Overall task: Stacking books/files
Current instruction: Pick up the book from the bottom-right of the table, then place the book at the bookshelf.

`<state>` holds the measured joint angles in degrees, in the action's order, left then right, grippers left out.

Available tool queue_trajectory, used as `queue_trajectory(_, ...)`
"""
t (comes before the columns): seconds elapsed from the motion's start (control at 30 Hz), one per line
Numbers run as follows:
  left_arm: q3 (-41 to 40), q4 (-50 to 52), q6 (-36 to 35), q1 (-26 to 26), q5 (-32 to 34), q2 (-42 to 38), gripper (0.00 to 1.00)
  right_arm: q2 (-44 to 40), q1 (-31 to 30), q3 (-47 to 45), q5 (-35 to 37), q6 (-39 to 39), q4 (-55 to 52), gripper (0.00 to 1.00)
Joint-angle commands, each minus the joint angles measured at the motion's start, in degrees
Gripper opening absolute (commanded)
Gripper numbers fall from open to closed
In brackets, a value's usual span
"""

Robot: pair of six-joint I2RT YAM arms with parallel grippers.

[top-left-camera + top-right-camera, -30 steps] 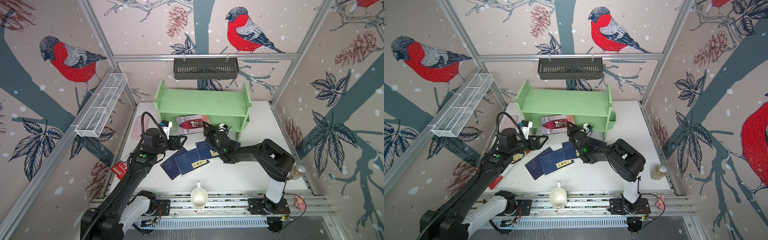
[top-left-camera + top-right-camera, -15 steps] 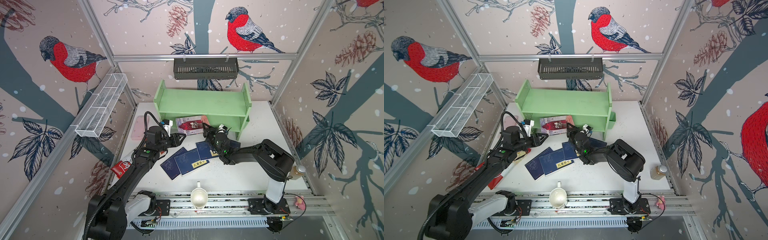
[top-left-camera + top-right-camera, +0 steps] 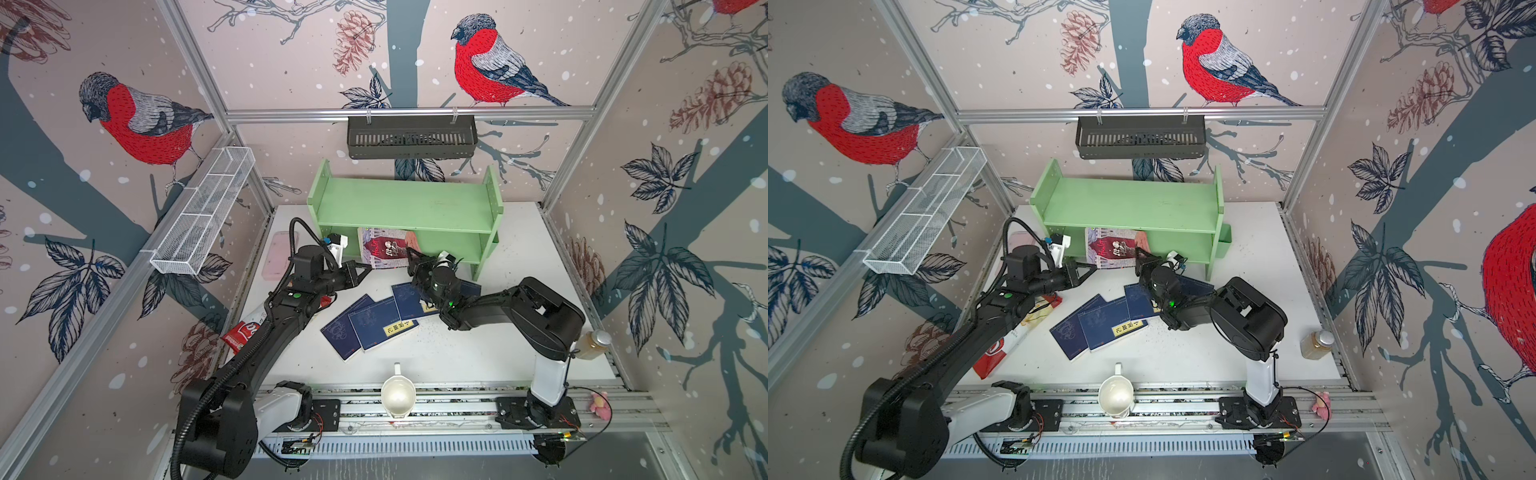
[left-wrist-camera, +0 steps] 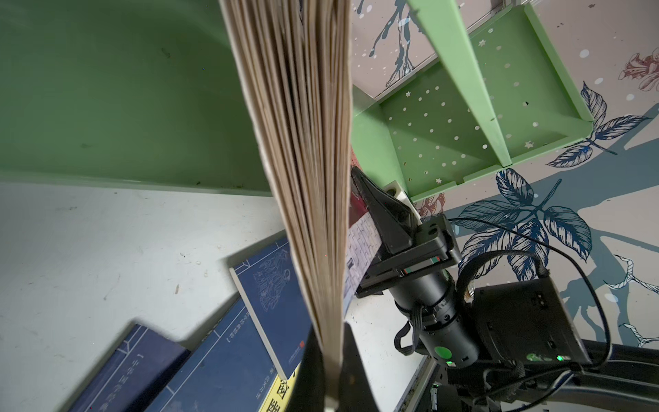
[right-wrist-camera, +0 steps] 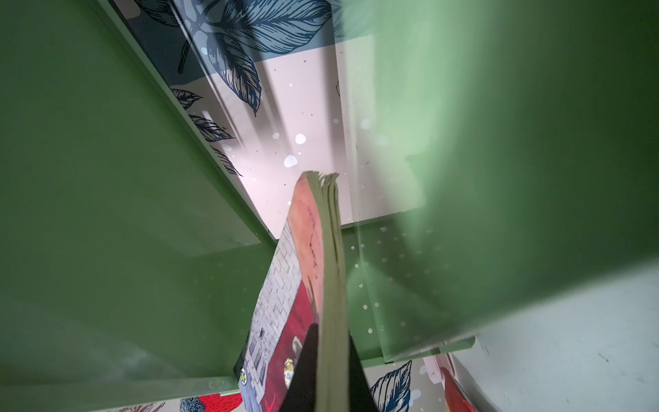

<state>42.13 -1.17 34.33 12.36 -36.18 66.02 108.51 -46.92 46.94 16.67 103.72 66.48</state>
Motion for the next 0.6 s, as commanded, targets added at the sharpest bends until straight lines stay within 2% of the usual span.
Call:
queue_trajectory(0.0,0.84,-1.36,0.89,-0.56,5.17,0.41,0.00,0.12,-0.11,0.34,-3.95,0.60,3.75,0.16)
queue_trajectory(0.1,1.11,-0.08,1.71,-1.01,6.81,0.52,0.00,0.29,-0.10,0.52,-4.77,0.42,3.44,0.36)
queue_trajectory(0.2,1.03,0.00,3.33,-2.39,6.05,1.31,0.00,0.29,-0.14,0.36,-5.28,0.29,3.33,0.44)
queue_trajectory(0.43,1.02,-0.91,4.93,-4.90,2.67,5.31,0.00,1.19,-0.51,1.83,-6.90,-0.58,2.12,0.43)
queue_trajectory(0.57,1.15,-2.97,6.15,-6.82,-2.72,8.22,0.00,2.86,-1.14,3.93,-8.05,-0.60,0.87,0.36)
